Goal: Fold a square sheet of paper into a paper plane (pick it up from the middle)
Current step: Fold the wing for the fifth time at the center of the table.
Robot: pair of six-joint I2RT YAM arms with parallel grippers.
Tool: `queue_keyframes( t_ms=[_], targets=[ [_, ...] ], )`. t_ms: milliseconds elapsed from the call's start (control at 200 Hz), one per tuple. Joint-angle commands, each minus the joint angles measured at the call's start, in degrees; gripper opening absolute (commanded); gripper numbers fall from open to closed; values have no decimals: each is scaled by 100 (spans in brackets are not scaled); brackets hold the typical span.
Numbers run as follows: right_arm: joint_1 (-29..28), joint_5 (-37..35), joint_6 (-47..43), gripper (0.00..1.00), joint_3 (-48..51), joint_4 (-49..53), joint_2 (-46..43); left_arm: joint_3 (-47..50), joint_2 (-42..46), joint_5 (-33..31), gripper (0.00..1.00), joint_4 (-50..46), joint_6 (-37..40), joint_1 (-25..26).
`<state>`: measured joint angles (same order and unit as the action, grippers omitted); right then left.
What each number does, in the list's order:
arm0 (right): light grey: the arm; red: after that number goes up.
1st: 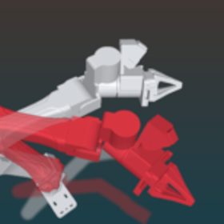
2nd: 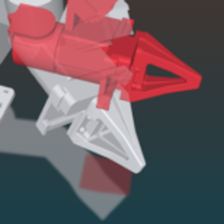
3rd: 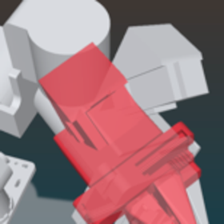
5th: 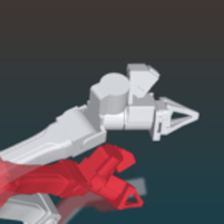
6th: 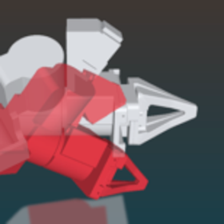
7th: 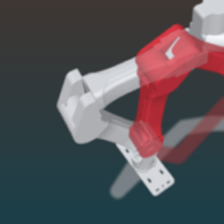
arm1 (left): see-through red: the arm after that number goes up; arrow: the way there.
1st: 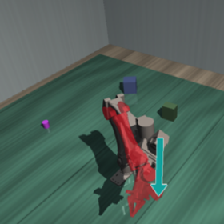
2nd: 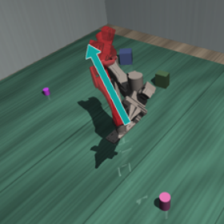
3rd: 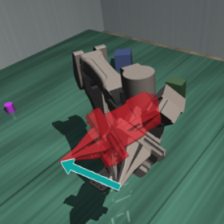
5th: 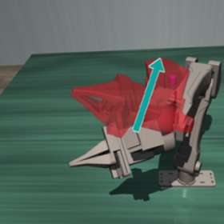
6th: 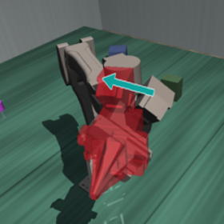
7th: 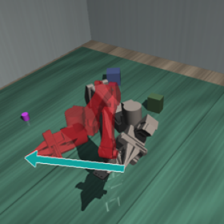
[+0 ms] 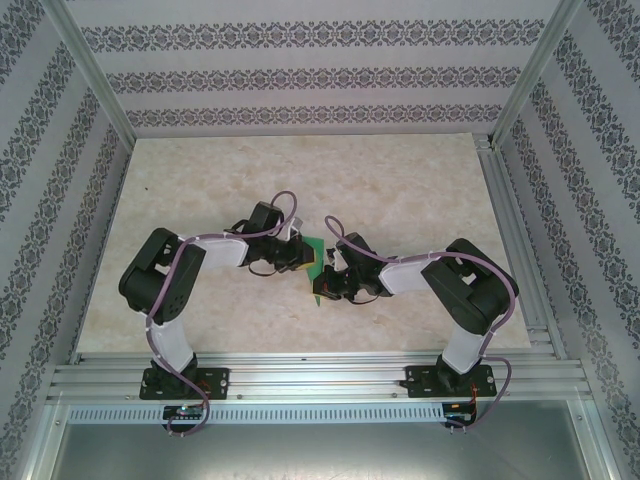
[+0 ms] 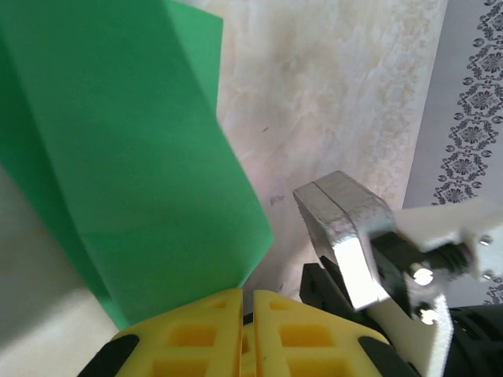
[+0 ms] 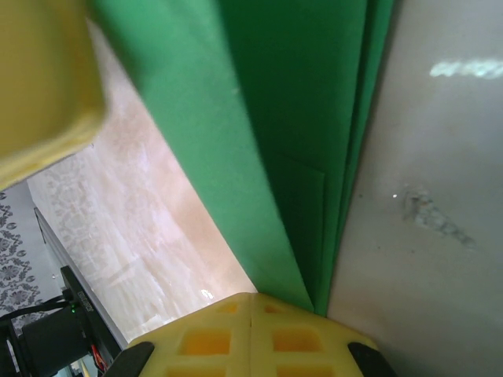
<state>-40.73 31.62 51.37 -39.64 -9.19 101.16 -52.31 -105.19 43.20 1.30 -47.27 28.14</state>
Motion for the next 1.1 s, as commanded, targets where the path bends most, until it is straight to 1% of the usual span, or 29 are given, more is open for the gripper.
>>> queue_keyframes(
  t_ms=[0, 200, 285, 405, 649, 864, 1094],
  targets=[
    [-27, -419, -5, 0, 97, 697, 369, 41, -301, 126, 13, 503, -72, -19],
    [-54, -462, -122, 0, 46, 964, 370, -43, -671, -126, 11, 578, 21, -62],
    [-94, -497, -226, 0, -4, 1200, 386, -94, -699, -196, 11, 601, 64, -143],
    [-154, -561, -350, 0, -13, 1490, 421, -313, -794, -236, 11, 388, 280, -317],
    [-164, -464, -407, 0, 53, 1555, 466, -682, -1124, -111, 12, 407, 430, -644],
    [-152, -430, -478, 0, 36, 1682, 466, -1103, -1330, -122, 12, 152, 593, -935],
    [-133, -424, -497, 0, 44, 1720, 422, -1516, -1513, -292, 13, -246, 819, -997]
  ],
)
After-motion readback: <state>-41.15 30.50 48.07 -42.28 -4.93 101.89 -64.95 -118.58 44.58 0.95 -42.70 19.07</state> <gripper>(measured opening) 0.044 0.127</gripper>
